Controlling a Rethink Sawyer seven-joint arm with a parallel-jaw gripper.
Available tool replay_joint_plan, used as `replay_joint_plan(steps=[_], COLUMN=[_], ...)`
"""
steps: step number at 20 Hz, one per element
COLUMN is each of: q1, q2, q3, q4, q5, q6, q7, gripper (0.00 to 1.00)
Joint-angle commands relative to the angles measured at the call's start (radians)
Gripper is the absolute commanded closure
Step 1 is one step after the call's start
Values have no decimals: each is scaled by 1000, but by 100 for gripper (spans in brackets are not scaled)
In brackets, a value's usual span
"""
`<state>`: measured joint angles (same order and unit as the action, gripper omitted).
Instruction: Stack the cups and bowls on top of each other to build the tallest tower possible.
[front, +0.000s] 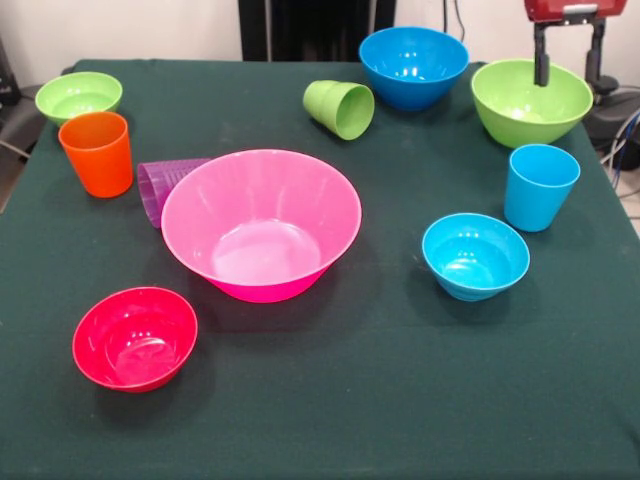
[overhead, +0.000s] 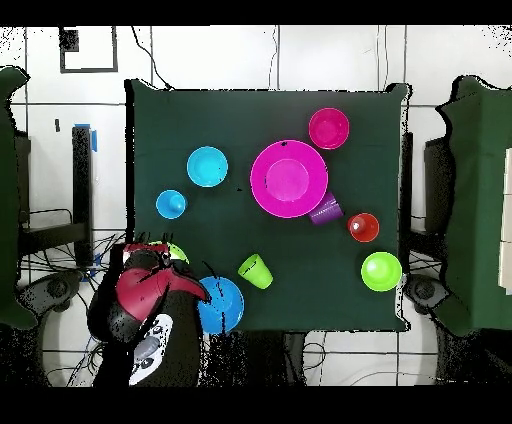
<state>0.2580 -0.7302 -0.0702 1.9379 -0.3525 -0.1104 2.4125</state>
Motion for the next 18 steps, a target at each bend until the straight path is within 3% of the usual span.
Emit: replay_joint_plan(steps=[1,9,15,18], q1=[-321,-360,-327,-366], q2=[-45,-61,-34,-47], q3=[393,455,442,492], q4=[120,142,189,223], q5=[10,18,-13,-23], q6=[255,308,200,193], q7=[-23,-39,33,20], gripper=[0,0,0,0])
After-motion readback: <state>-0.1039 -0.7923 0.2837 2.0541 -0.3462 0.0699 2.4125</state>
